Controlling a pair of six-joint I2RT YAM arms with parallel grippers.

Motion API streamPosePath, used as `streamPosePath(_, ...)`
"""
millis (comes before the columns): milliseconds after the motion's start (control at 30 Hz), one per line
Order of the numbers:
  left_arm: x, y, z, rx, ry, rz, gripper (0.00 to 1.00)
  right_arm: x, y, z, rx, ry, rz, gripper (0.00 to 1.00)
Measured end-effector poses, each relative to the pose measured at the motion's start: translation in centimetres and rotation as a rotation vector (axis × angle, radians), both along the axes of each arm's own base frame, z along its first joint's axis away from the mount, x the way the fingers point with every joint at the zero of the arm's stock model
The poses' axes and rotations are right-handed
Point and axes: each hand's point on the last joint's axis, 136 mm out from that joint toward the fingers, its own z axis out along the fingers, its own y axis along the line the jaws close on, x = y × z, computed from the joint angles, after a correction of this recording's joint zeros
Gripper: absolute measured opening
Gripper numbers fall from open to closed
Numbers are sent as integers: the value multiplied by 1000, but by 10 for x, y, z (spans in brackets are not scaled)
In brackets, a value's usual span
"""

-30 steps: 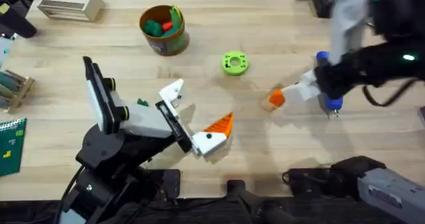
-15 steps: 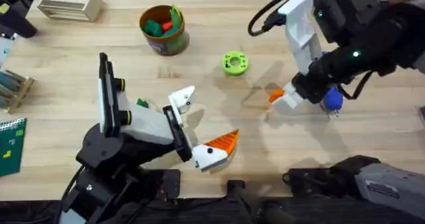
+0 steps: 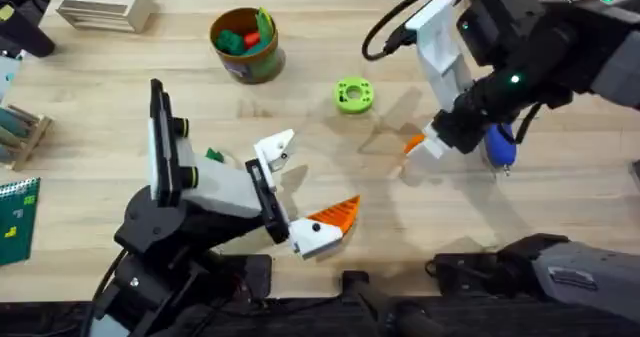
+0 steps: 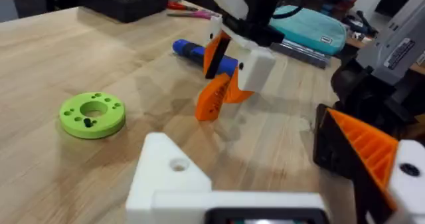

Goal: Pick up the gripper from the table and insert it into the empty holder that is missing its gripper. Then pick up a screw, insert it into the mounting hole, and use the screwdriver to tighten it. Finally, clean up the table by picking up the vegetable and placing it into the bucket.

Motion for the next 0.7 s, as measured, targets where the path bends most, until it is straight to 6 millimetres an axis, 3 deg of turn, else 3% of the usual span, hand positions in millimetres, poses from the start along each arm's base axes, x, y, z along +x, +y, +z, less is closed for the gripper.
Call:
streamPosePath(133,0,0,0,0,0,0,987,0,0,-7,-10,27,0,727)
streamPosePath(400,0,0,0,0,0,0,987,-1,-3,-9,-28,38,-1,567)
streamPosePath(600,0,0,0,0,0,0,987,2,-5,-9,-39,23,-4,403)
streamPosePath(700,0,0,0,0,0,0,987,4,-4,-9,-37,16,-5,194)
